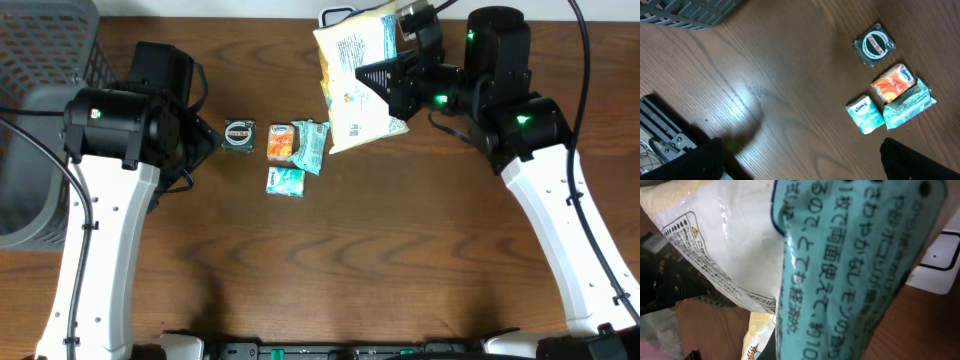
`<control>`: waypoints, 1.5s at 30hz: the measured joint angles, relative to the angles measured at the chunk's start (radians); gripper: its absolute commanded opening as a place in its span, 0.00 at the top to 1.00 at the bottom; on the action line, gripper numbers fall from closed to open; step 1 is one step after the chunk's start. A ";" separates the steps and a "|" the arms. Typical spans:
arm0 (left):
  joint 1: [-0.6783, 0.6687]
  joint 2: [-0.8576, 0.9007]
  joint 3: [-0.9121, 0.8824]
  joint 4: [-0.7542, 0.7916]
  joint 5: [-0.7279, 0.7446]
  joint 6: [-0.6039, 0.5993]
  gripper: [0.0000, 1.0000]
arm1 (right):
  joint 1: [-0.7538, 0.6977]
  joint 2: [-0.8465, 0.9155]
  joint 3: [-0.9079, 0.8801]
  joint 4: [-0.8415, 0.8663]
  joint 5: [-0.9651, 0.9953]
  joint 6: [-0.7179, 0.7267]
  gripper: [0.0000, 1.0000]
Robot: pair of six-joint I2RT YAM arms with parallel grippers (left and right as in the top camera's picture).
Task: Scan the item barcode
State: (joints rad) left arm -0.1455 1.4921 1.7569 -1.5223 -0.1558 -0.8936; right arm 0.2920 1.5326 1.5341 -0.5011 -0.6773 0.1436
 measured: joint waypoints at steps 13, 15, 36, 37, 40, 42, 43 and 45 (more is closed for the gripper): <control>0.000 0.000 0.000 0.000 0.000 0.000 0.02 | 0.074 0.078 0.000 -0.206 0.546 0.000 0.99; 0.000 0.000 0.000 0.000 0.000 0.000 0.02 | 0.096 0.131 0.000 -0.231 0.706 0.000 0.99; 0.000 0.000 0.000 0.000 0.000 0.000 0.02 | 0.276 0.623 0.000 -0.428 1.484 -0.011 0.88; 0.000 0.000 0.000 0.000 0.000 0.000 0.02 | 0.294 0.623 0.002 -0.430 1.450 -0.010 0.78; 0.000 0.000 0.000 0.000 0.000 0.000 0.02 | 0.343 0.623 0.003 -0.439 1.329 -0.011 0.08; 0.000 0.000 0.000 0.000 0.000 0.000 0.02 | 0.373 0.623 0.007 -0.460 1.263 -0.012 0.06; 0.000 0.000 0.000 0.000 0.000 0.000 0.02 | 0.387 0.623 0.015 -0.479 1.229 -0.011 0.06; 0.000 0.000 0.000 0.000 0.000 0.000 0.03 | 0.414 0.623 0.045 -0.533 1.165 -0.007 0.05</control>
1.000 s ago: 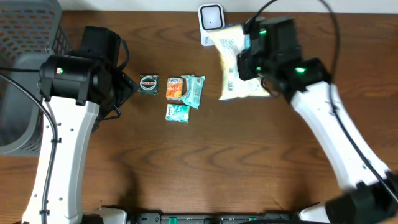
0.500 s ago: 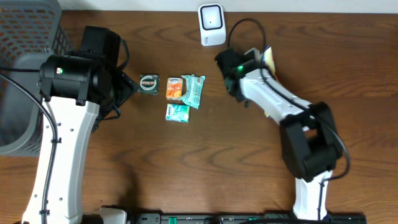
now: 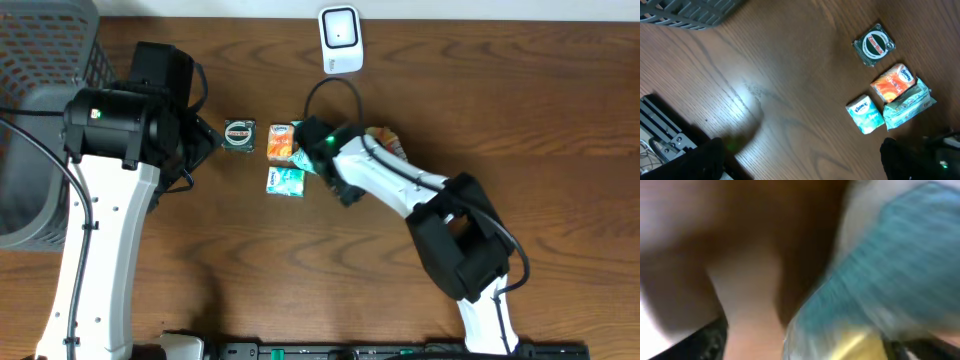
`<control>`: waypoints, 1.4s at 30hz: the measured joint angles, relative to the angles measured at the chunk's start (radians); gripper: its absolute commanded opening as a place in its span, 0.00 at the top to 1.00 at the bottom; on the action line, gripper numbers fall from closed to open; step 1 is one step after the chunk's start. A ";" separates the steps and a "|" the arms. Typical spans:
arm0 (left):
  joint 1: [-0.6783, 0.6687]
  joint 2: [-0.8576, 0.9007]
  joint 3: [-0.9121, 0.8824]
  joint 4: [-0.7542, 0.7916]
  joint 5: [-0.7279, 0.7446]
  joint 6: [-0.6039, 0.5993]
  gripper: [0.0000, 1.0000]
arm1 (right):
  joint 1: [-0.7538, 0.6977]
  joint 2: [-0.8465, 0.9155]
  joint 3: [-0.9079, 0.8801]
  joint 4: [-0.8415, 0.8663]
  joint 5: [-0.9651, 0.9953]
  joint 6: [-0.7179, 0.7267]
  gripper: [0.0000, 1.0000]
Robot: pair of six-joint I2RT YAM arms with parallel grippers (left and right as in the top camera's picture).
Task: Scan the item barcode
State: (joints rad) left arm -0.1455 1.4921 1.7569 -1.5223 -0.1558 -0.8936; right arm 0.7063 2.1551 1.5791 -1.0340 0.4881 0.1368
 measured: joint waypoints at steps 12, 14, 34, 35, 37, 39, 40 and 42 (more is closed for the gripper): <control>0.000 0.000 0.000 0.000 0.000 0.000 0.02 | -0.056 0.000 0.415 -0.233 -0.187 0.035 0.83; 0.000 0.000 0.000 0.000 0.000 0.000 0.02 | -0.098 0.000 0.421 -0.239 -0.211 0.035 0.99; 0.000 0.000 0.000 0.000 0.000 0.000 0.02 | -0.285 -0.021 0.019 -0.116 -0.520 0.007 0.99; 0.000 0.000 0.000 0.000 0.000 0.000 0.02 | -0.282 -0.024 0.014 -0.119 -0.521 0.008 0.99; 0.000 0.000 0.000 0.000 0.000 0.000 0.02 | -0.276 -0.024 0.016 -0.140 -0.523 0.008 0.99; 0.000 0.000 0.000 0.000 0.000 0.000 0.02 | -0.275 -0.020 0.040 -0.192 -0.530 0.008 0.99; 0.000 0.000 0.000 0.000 0.000 0.000 0.02 | -0.275 -0.018 0.062 -0.229 -0.535 0.009 0.99; 0.000 0.000 0.000 0.000 0.000 0.000 0.02 | -0.276 -0.016 0.118 -0.279 -0.539 0.009 0.99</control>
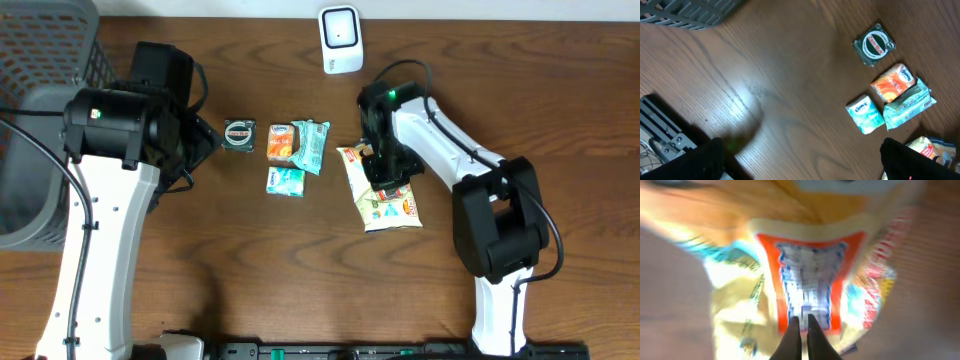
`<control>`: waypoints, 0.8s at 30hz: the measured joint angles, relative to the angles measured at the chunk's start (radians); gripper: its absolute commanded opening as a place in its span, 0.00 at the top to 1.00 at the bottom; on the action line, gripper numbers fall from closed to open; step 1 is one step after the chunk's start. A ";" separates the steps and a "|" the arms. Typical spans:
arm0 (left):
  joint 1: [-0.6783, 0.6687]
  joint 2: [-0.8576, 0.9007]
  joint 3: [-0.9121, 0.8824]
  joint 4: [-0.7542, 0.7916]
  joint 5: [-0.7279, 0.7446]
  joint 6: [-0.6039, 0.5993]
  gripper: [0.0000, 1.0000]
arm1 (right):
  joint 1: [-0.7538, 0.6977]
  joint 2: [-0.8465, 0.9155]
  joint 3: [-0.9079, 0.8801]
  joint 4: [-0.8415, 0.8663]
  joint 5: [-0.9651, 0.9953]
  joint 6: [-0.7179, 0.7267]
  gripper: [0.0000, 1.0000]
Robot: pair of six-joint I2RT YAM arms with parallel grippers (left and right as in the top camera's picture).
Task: Scan the item barcode
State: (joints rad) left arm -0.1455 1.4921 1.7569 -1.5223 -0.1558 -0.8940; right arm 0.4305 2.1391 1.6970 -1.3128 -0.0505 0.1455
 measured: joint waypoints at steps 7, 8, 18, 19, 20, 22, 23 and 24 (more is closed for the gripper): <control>0.000 0.000 0.000 0.000 0.000 0.000 0.02 | -0.014 -0.003 0.189 0.024 0.002 0.002 0.99; 0.000 0.000 0.000 0.000 0.000 0.000 0.02 | -0.015 -0.003 0.187 0.046 0.005 0.002 0.99; 0.000 0.000 0.000 0.000 0.000 0.000 0.02 | -0.012 -0.003 -0.057 0.344 -0.015 0.052 0.98; 0.000 0.000 0.000 0.000 0.000 0.000 0.02 | -0.011 -0.003 -0.092 0.396 -0.027 0.063 0.98; 0.000 0.000 0.000 0.000 0.000 0.000 0.02 | -0.009 -0.007 -0.112 0.434 -0.036 0.076 0.98; 0.000 0.000 0.000 0.000 0.000 0.000 0.02 | -0.004 -0.022 -0.143 0.508 -0.052 0.105 0.94; 0.000 0.000 0.000 0.000 0.000 0.000 0.02 | 0.000 -0.023 -0.148 0.539 -0.058 0.119 0.93; 0.000 0.000 0.000 0.000 0.000 0.000 0.02 | 0.001 -0.023 -0.148 0.557 -0.060 0.127 0.93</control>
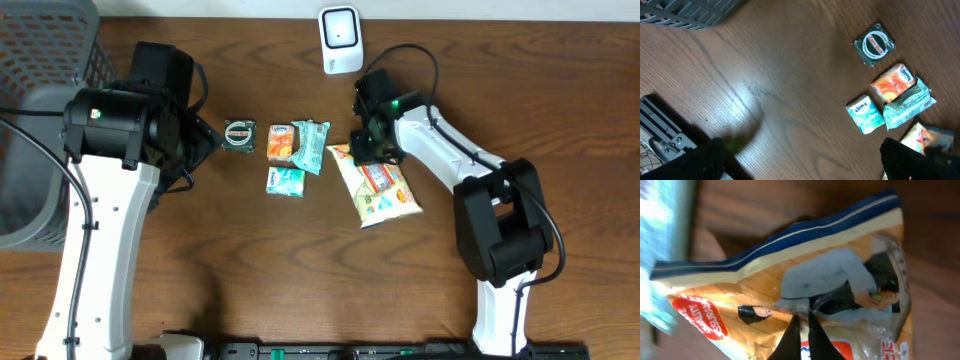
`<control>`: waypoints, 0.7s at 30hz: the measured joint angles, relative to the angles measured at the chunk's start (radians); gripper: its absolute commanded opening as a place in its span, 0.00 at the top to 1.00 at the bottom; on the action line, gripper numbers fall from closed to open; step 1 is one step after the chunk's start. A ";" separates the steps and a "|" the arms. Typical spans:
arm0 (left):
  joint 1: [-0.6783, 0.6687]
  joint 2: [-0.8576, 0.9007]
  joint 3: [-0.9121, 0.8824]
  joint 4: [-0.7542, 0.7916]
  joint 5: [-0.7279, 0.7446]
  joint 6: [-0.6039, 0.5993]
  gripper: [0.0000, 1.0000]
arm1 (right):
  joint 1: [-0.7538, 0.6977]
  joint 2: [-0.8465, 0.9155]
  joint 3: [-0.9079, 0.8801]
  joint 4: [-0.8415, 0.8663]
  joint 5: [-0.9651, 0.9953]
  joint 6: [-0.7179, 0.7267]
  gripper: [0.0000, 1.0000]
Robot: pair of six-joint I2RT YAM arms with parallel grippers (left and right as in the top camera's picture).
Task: Scan the item barcode
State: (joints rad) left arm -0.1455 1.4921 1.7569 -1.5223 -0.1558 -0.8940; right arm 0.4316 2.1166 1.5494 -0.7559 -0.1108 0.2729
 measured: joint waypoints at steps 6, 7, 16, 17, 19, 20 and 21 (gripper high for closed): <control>0.000 0.000 0.000 0.000 0.000 0.000 0.02 | -0.015 0.024 0.134 -0.160 0.002 0.027 0.94; 0.000 0.000 0.000 0.000 0.000 0.000 0.02 | -0.023 0.028 0.176 -0.206 0.003 0.028 0.94; 0.000 0.000 0.000 0.000 0.000 0.000 0.02 | -0.050 0.022 0.375 -0.622 0.013 -0.042 0.99; 0.000 0.000 0.000 0.000 0.000 0.000 0.02 | -0.046 0.022 0.361 -0.628 0.014 -0.047 0.99; 0.000 0.000 0.000 0.000 0.000 0.000 0.02 | -0.033 0.022 0.310 -0.617 0.016 -0.055 0.99; 0.000 0.000 0.000 0.000 0.000 0.000 0.02 | -0.026 0.022 0.280 -0.597 0.022 -0.058 0.99; 0.000 0.000 0.000 0.000 0.000 0.000 0.02 | -0.016 0.022 0.233 -0.557 0.026 -0.058 0.99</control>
State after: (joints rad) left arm -0.1455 1.4921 1.7569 -1.5219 -0.1558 -0.8940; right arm 0.4152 2.1384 1.7821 -1.3128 -0.0853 0.2146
